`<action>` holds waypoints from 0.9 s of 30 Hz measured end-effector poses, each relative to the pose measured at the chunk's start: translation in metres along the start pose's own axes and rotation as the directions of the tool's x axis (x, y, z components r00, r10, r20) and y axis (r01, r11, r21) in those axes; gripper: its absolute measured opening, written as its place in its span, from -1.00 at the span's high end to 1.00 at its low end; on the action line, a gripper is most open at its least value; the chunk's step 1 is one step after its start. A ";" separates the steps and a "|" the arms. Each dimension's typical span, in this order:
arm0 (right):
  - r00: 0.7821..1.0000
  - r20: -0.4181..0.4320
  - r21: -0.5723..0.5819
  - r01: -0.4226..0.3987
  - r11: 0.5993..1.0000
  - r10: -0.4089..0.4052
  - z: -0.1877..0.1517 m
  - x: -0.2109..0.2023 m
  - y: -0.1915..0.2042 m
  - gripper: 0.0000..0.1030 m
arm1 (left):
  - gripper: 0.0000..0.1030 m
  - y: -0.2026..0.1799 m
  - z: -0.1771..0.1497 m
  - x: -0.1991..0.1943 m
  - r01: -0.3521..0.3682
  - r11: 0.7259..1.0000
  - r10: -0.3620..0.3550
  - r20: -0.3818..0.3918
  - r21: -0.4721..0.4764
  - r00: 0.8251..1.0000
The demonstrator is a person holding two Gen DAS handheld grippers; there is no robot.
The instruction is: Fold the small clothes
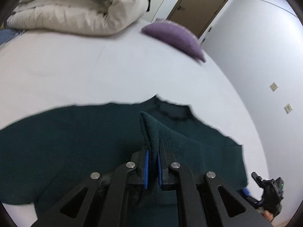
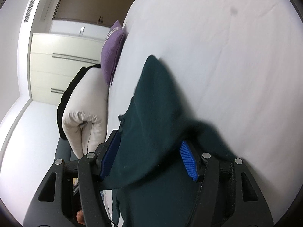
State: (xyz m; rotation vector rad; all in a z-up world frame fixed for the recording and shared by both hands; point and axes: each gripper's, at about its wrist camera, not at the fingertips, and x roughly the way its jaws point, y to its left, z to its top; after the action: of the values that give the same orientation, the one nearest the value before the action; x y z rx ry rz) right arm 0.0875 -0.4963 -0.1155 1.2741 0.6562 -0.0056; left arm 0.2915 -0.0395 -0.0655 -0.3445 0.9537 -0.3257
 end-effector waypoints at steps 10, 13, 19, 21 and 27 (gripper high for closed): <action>0.997 0.071 0.037 -0.002 0.999 -0.001 0.015 -0.002 -0.036 0.67 | 0.78 0.035 -0.028 0.028 0.028 0.998 -0.030 -0.030 -0.054 0.999; 0.997 0.064 -0.006 0.034 0.999 -0.034 0.014 -0.014 -0.021 0.63 | 0.77 0.036 -0.029 0.031 0.034 0.999 -0.035 -0.030 -0.034 0.999; 0.970 0.159 -0.260 0.220 0.940 -0.183 0.033 -0.009 0.049 0.55 | 0.76 0.037 -0.034 0.035 0.043 0.999 -0.044 -0.021 -0.029 0.999; 0.961 0.169 -0.325 0.263 0.908 -0.218 0.048 0.014 0.066 0.55 | 0.77 0.038 -0.035 0.036 0.049 0.998 -0.050 -0.019 -0.034 0.999; 0.902 0.106 -0.434 0.421 0.796 -0.419 0.080 0.102 0.074 0.60 | 0.77 0.035 -0.027 0.033 0.046 0.999 -0.046 -0.013 -0.020 0.999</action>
State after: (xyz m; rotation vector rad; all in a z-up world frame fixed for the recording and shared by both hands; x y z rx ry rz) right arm 0.2333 -0.5074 -0.0857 0.6608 0.8715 -0.2145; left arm 0.2907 -0.0259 -0.1192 -0.3829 0.9634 -0.3609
